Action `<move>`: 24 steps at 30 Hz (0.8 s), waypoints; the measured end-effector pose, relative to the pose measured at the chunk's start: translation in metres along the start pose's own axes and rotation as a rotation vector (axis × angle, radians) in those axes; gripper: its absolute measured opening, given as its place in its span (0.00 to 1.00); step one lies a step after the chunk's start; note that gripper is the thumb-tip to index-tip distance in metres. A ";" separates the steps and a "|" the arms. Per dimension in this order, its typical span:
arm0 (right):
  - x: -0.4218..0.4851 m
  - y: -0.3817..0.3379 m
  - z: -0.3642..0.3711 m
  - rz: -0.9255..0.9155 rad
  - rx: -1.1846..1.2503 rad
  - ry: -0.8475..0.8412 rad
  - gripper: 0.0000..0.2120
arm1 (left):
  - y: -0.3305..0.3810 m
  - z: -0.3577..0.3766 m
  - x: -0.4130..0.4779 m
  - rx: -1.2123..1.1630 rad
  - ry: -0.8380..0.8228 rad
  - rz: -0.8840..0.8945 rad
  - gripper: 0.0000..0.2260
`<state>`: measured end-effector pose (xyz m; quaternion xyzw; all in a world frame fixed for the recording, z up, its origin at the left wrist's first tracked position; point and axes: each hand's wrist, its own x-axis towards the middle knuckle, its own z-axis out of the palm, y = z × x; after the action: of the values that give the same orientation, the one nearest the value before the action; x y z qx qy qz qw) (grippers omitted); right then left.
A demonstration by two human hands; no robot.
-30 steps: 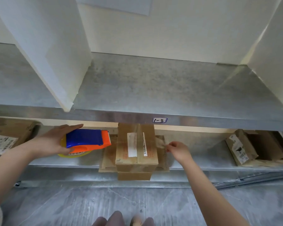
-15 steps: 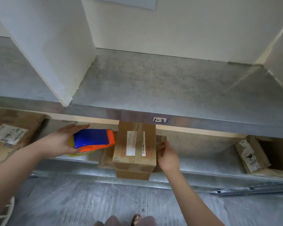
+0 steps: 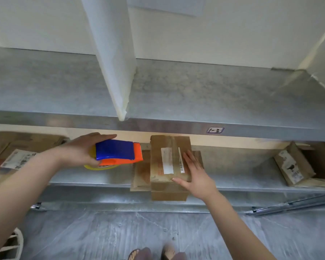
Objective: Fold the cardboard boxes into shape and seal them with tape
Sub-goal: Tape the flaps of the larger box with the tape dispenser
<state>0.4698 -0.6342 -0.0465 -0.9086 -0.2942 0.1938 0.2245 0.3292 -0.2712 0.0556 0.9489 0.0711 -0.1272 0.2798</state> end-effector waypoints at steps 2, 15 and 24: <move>0.000 -0.003 -0.002 0.000 -0.002 0.003 0.51 | -0.008 -0.006 0.000 -0.001 -0.026 0.009 0.38; 0.000 -0.020 -0.014 0.042 -0.081 -0.040 0.48 | -0.042 0.006 0.006 0.123 -0.088 0.097 0.36; 0.000 -0.022 -0.018 0.038 -0.051 -0.034 0.48 | -0.056 0.001 0.003 0.275 -0.067 0.120 0.35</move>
<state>0.4692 -0.6236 -0.0201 -0.9159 -0.2857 0.2061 0.1926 0.3199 -0.2247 0.0255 0.9761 -0.0132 -0.1502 0.1564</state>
